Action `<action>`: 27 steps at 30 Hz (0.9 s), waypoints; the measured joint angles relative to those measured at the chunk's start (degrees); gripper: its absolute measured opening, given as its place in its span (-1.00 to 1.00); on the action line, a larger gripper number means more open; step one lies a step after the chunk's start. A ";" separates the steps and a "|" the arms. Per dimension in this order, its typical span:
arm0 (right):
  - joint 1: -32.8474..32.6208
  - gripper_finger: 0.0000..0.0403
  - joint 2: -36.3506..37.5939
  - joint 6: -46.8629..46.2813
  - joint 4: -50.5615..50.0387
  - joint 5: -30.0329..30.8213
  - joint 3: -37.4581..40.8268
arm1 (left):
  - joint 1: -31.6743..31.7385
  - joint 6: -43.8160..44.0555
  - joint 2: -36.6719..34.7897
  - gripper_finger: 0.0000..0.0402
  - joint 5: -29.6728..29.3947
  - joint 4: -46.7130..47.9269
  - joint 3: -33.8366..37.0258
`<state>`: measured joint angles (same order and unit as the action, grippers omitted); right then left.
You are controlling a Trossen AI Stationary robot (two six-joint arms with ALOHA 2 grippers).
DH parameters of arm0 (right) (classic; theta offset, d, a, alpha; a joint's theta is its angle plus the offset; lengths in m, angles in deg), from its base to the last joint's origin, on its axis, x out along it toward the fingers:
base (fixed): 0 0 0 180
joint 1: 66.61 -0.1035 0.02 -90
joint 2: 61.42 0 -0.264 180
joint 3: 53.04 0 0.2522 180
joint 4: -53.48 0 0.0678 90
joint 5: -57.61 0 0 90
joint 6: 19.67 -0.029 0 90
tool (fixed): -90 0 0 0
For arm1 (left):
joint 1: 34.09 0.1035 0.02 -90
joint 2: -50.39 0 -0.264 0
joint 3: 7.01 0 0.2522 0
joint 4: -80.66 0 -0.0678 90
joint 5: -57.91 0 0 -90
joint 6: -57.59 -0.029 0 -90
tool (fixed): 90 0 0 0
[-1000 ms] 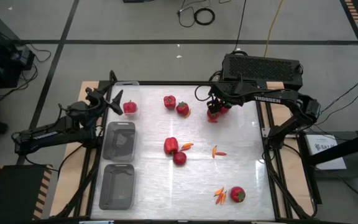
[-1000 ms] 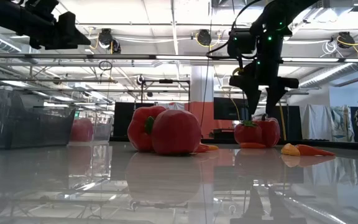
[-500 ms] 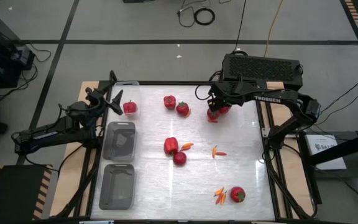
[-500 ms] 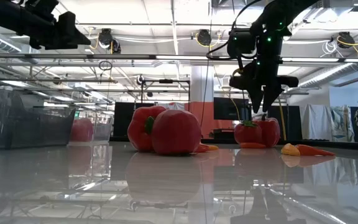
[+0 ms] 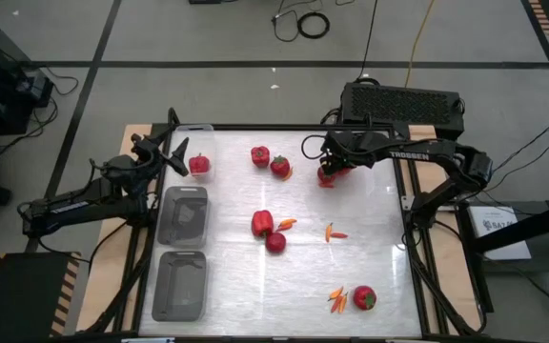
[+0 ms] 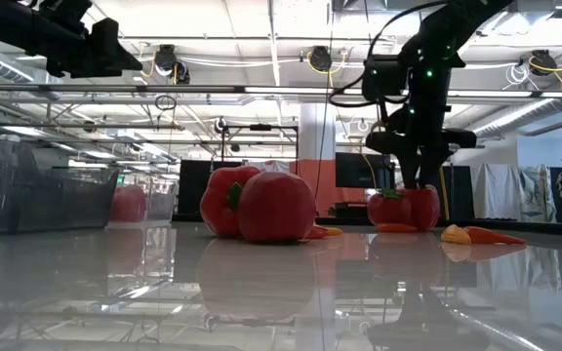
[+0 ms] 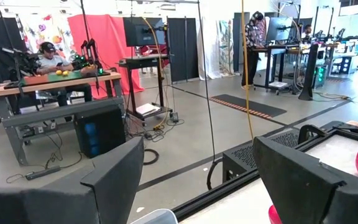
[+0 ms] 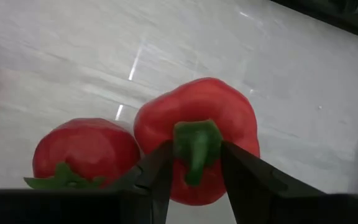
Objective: Sort produce into baskets
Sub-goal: Put the top right red bell pepper into the transparent bin
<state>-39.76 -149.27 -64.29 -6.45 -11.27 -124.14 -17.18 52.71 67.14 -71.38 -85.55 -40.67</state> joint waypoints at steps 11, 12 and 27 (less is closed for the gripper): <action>0.04 -0.71 -0.05 2.18 -0.44 -0.46 0.07 | 0.00 0.04 0.00 0.53 0.00 0.00 0.02; 0.07 -0.80 -0.11 2.51 -0.68 -0.35 0.01 | 0.00 0.04 0.00 0.53 0.00 0.00 0.02; -1.28 -0.96 -0.16 9.68 0.16 -1.79 -16.18 | 0.00 0.04 -0.01 0.53 0.02 0.02 0.02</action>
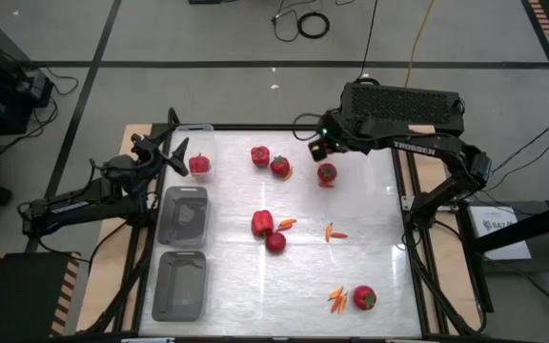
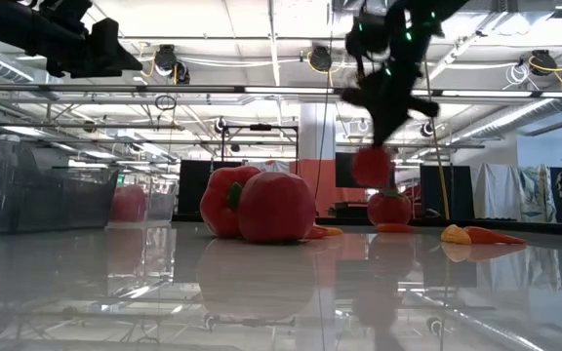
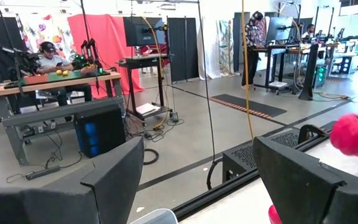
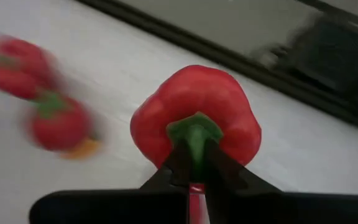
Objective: Sort produce into baskets
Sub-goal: Put the top right red bell pepper into the transparent bin
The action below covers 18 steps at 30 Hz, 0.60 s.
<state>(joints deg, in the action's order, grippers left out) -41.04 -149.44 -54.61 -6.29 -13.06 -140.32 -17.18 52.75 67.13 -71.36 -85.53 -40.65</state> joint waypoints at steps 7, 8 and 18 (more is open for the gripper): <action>-3.78 -0.94 -1.16 3.21 20.65 -7.70 -1.13 | 0.02 -0.02 -0.01 0.53 -0.02 0.00 0.00; -4.51 -0.94 -2.04 3.66 24.50 -8.37 -1.19 | 0.02 -0.04 -0.01 0.53 0.00 0.00 0.00; -10.08 -0.94 -19.59 6.99 57.57 -16.27 -6.24 | 0.01 -0.03 -0.01 0.53 -0.06 0.04 0.00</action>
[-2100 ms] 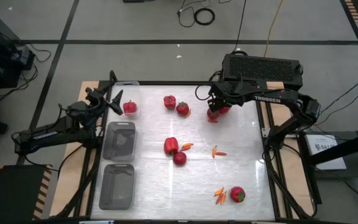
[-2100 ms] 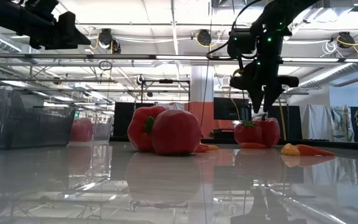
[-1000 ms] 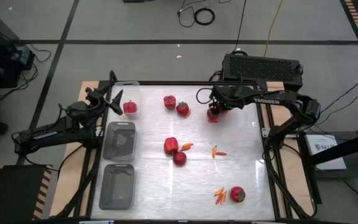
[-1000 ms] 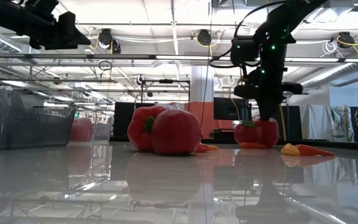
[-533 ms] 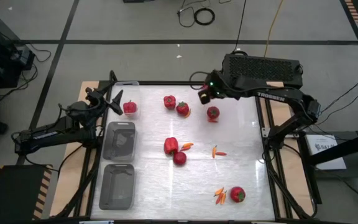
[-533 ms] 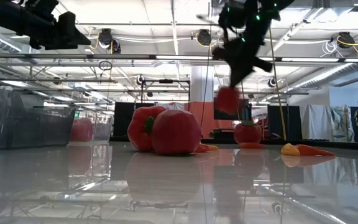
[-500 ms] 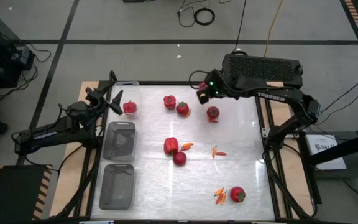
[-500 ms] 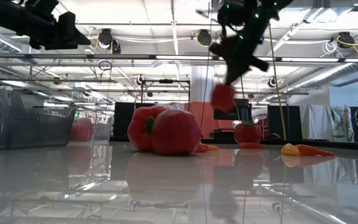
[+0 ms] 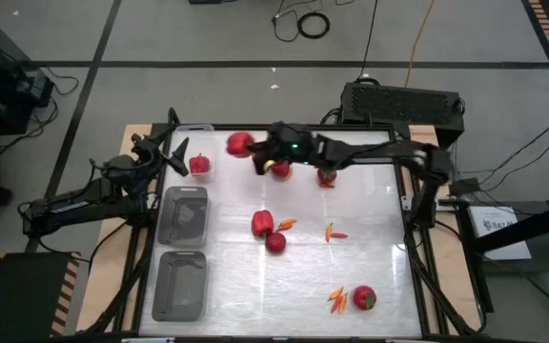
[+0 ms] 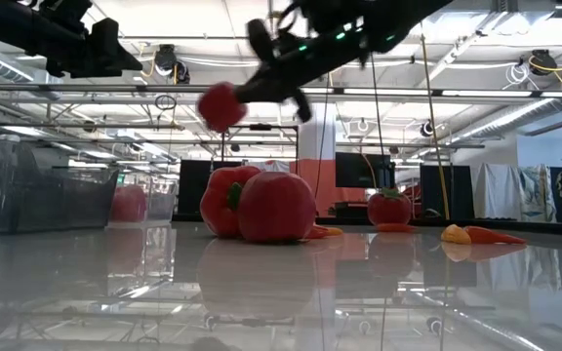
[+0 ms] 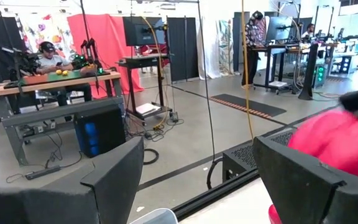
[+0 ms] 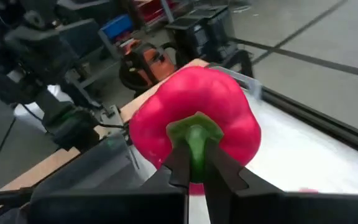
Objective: Sort produce into baskets
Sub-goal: Put the top right red bell pepper into the transparent bin, then put the bottom red bell pepper into the transparent bin
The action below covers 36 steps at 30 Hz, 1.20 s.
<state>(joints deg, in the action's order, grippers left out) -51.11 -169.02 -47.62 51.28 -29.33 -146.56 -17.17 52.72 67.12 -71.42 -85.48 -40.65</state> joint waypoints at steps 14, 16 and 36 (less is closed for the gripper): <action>1.26 -0.89 -34.20 5.10 -8.71 -3.10 -45.20 | -0.01 -1.90 0.02 0.53 -1.38 0.45 0.00; 1.45 -0.86 -38.28 4.84 -8.70 -3.12 -50.61 | -0.01 -1.97 0.02 0.53 -2.44 0.78 0.00; 4.33 -0.33 -42.88 1.30 -11.46 -7.08 -54.58 | -0.01 -3.12 0.00 0.53 -3.66 0.94 0.00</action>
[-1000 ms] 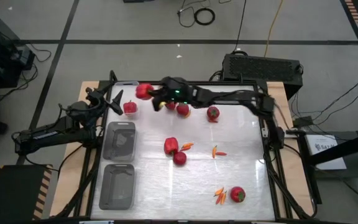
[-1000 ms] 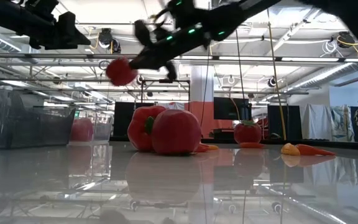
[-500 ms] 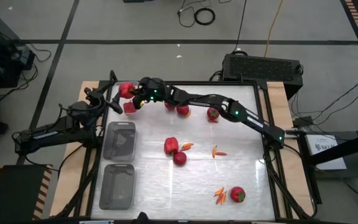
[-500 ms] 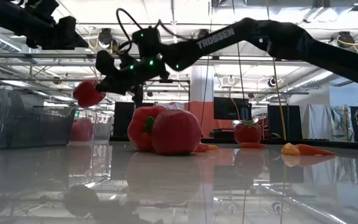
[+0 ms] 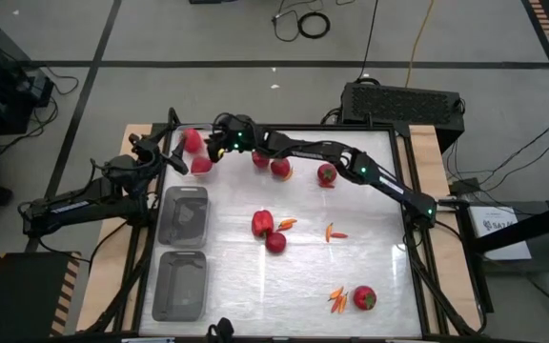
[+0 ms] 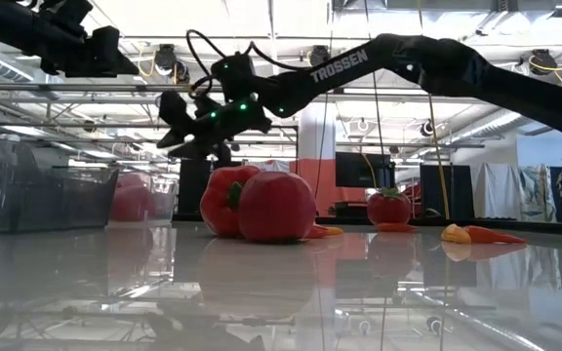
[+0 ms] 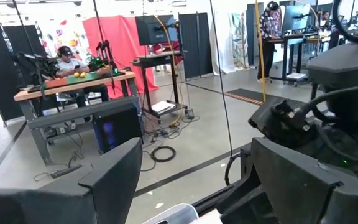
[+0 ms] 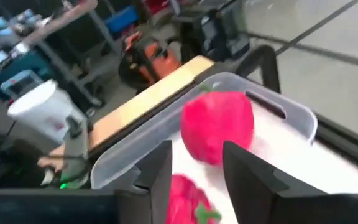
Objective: Sort produce into baskets
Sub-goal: Put the bottom red bell pepper into the transparent bin
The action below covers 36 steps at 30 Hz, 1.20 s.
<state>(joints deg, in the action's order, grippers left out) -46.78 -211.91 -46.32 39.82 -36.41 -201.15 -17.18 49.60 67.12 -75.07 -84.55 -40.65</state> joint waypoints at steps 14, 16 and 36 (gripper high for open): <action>3.18 -0.27 15.86 6.92 -39.90 -14.25 0.01 | 0.00 0.04 0.00 0.53 0.00 0.31 0.00; 3.12 -0.28 18.34 8.26 -46.89 -14.31 -0.05 | 0.01 0.03 0.02 0.53 0.00 0.09 0.00; -16.81 -0.28 23.91 -10.72 -88.61 1.20 0.01 | -0.07 2.03 0.02 0.53 32.22 -5.21 0.00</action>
<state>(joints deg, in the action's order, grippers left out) -63.59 -188.00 -57.05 -48.80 -35.21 -201.14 -17.25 51.64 67.14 -42.85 -89.75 -40.65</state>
